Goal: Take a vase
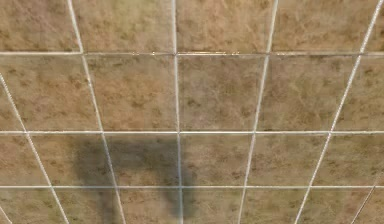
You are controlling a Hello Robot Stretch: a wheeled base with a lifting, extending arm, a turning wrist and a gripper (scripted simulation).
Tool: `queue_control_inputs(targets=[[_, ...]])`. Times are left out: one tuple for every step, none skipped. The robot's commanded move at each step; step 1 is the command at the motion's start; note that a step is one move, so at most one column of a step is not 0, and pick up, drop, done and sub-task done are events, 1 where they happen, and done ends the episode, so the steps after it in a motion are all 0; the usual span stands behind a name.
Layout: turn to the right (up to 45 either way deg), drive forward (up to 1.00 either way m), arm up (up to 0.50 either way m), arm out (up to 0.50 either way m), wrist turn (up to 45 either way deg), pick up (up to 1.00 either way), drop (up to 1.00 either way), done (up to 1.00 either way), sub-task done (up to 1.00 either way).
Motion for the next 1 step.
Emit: queue_control_inputs(targets=[[0.0, 0.00, 0.50, 0.00, 0.0, 0.00, 0.00, 0.00, 0.00]])
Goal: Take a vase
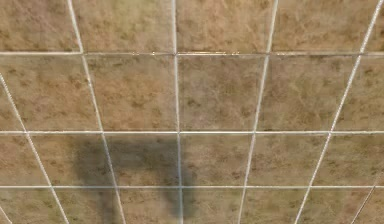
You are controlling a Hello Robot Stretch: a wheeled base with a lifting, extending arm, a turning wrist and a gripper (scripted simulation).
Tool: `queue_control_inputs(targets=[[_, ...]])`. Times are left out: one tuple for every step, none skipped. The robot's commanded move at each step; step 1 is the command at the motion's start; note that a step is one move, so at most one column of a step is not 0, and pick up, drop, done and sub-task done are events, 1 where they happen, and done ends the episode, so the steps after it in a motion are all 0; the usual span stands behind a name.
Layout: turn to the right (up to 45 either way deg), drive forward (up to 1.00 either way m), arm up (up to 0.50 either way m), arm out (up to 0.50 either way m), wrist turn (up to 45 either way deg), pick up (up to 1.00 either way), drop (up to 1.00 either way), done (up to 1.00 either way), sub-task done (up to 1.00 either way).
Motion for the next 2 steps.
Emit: queue_control_inputs(targets=[[0.0, 0.00, 0.38, 0.00, 0.0, 0.00, 0.00, 0.00, 0.00], [0.0, 0.00, 0.00, 0.10, 0.0, 0.00, 0.00, 0.00, 0.00]])
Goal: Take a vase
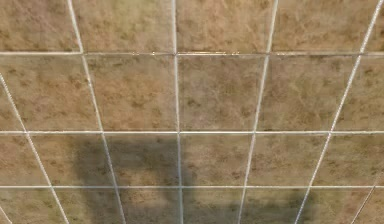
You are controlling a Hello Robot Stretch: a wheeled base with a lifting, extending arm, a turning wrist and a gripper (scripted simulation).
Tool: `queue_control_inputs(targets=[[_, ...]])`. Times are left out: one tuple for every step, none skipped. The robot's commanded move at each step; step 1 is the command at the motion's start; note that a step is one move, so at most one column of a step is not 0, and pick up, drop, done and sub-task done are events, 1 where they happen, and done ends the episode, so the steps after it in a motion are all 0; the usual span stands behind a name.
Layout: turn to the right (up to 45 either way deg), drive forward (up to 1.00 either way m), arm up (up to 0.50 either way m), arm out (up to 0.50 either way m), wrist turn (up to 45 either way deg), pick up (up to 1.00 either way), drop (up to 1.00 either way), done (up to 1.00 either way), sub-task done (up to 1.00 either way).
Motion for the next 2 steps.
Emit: queue_control_inputs(targets=[[0.0, 0.00, 0.00, 0.00, 45.0, 0.00, 0.00, 0.00, 0.00], [0.0, 0.00, 0.00, 0.00, 45.0, 0.00, 0.00, 0.00, 0.00]])
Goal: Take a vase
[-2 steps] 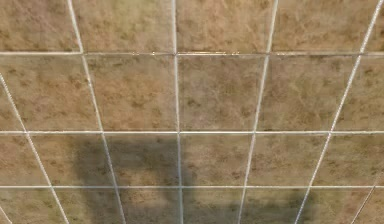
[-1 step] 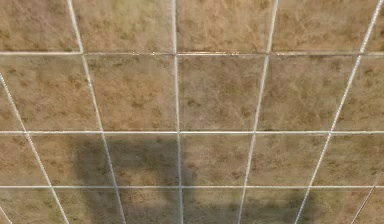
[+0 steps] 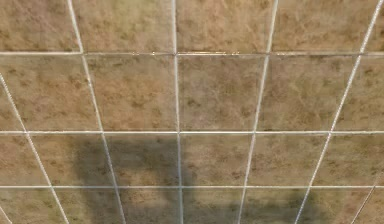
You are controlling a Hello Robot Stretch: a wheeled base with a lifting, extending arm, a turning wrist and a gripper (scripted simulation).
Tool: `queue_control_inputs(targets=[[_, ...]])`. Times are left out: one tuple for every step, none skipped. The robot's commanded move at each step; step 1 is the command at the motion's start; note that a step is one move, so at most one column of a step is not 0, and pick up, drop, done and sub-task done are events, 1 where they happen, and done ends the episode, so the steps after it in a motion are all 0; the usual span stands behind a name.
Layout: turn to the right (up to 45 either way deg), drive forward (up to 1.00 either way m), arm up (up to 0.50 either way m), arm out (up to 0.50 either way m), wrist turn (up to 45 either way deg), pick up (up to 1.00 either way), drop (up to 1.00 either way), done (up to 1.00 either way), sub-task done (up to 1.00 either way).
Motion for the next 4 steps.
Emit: queue_control_inputs(targets=[[0.0, 0.00, 0.00, 0.00, 45.0, 0.00, 0.00, 0.00, 0.00], [0.0, 0.00, 0.00, 0.00, 45.0, 0.00, 0.00, 0.00, 0.00], [0.0, 0.00, 0.00, 0.00, 9.0, 0.00, 0.00, 0.00, 0.00], [0.0, 0.00, 0.00, 0.00, 0.0, 1.00, 0.00, 0.00, 0.00]])
